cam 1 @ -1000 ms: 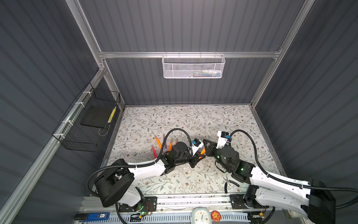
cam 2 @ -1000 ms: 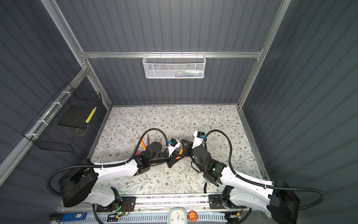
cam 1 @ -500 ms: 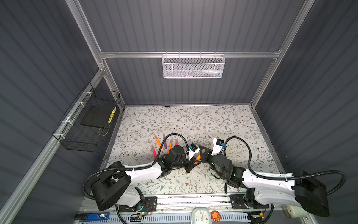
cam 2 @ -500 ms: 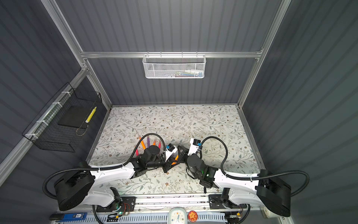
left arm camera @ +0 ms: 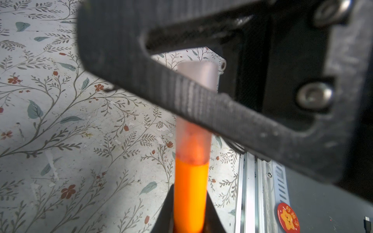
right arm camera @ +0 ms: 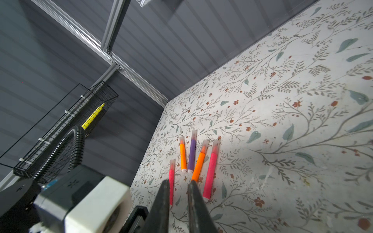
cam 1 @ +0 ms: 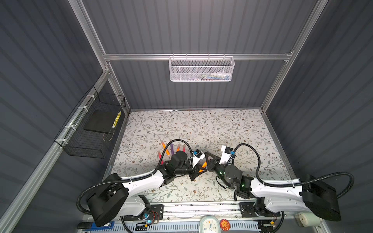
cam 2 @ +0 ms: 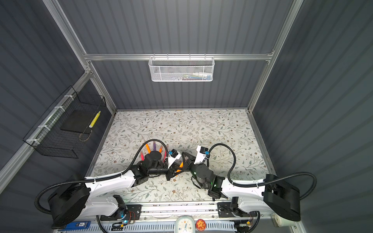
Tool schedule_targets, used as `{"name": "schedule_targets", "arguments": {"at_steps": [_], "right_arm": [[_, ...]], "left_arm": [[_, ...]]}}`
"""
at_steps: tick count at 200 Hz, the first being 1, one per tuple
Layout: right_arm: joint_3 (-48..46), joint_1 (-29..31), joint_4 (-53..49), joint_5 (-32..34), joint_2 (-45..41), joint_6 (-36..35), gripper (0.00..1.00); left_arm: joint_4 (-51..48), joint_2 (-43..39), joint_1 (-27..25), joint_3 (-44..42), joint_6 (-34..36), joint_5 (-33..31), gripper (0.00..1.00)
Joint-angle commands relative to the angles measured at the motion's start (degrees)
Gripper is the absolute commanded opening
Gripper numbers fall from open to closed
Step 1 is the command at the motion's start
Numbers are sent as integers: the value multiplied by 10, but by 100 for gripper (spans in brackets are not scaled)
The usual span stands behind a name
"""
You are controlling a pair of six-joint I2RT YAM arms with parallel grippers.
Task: Insert the pens into the pen caps
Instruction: 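Open the right gripper and draw it back from the capped orange marker, then lay the capped orange marker beside the other markers with the left gripper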
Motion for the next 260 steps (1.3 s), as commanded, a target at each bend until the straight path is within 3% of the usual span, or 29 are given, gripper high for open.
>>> {"name": "schedule_targets", "arguments": {"at_steps": [1,19,27,39,75,105,127,168,185,218,260], "right_arm": [[6,54,-183,-45,-70,46,12],[8,47,-296,20,-151,73,61],[12,43,-356,50,-189,95,76],[19,36,-447,83,-237,125,85],[33,13,-611,139,-350,157,98],[105,-18,-645,189,-373,21,99],[181,-84,-691,217,-340,-21,99],[224,-233,-573,181,-190,-182,99],[212,-293,-509,169,-117,-226,99],[105,-352,-212,203,-28,-415,99],[59,-437,-143,216,19,-457,99]], "left_arm": [[76,8,46,70,-48,-180,0],[9,40,46,85,-58,-229,0],[-27,62,46,91,-59,-262,0],[-64,100,46,100,-53,-290,0],[-180,204,46,185,-62,-357,0],[-245,247,45,222,-88,-376,0],[-298,267,46,253,-96,-403,0],[-339,298,45,288,-83,-405,0],[-342,304,45,292,-76,-394,11],[-336,316,45,299,-61,-354,29],[-298,257,45,265,-46,-345,55]]}}
